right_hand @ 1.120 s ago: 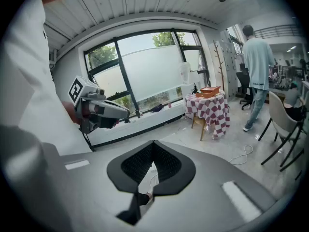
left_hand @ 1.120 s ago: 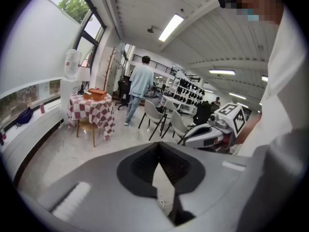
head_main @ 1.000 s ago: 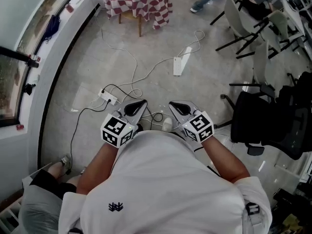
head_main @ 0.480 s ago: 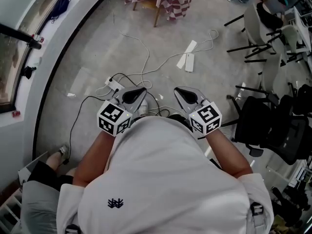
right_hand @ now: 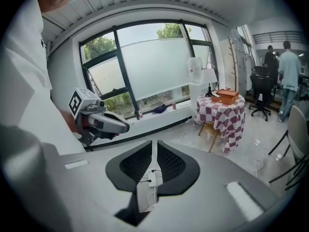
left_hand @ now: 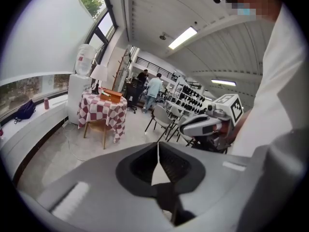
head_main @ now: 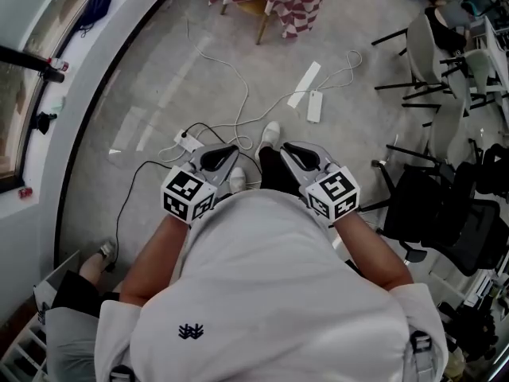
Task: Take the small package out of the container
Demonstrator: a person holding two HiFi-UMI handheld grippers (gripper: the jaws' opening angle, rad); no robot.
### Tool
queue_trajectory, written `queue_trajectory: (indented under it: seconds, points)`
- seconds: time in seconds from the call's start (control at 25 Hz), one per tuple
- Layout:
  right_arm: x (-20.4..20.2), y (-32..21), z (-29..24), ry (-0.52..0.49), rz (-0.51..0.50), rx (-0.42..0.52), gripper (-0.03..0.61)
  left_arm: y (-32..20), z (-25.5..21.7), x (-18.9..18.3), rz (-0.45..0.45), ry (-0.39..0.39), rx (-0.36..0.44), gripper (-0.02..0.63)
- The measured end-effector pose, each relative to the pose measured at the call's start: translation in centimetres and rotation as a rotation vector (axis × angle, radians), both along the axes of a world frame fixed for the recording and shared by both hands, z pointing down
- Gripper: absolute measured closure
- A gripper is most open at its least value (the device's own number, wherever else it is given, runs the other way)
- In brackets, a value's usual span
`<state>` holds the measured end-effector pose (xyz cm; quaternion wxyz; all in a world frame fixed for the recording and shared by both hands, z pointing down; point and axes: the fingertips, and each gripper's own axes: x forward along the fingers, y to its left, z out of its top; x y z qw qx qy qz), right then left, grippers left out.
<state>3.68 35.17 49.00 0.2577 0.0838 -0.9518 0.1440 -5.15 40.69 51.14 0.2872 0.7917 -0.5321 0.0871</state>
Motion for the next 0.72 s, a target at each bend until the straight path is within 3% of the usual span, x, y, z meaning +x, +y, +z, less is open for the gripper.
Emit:
queue_trajectory:
  seconds: [0.24,0.72]
  points:
    - [-3.9,-7.6,1.0,-0.028,0.001,-0.017,0.557,-7.4,0.5,-3.2,0.001,-0.025,-0.011,0.545]
    - [-6.6,-28.7,-0.5,-0.084,0.009,-0.014,0.557,-30.9,-3.6,-8.2,0.042,-0.212,0.012,0.531]
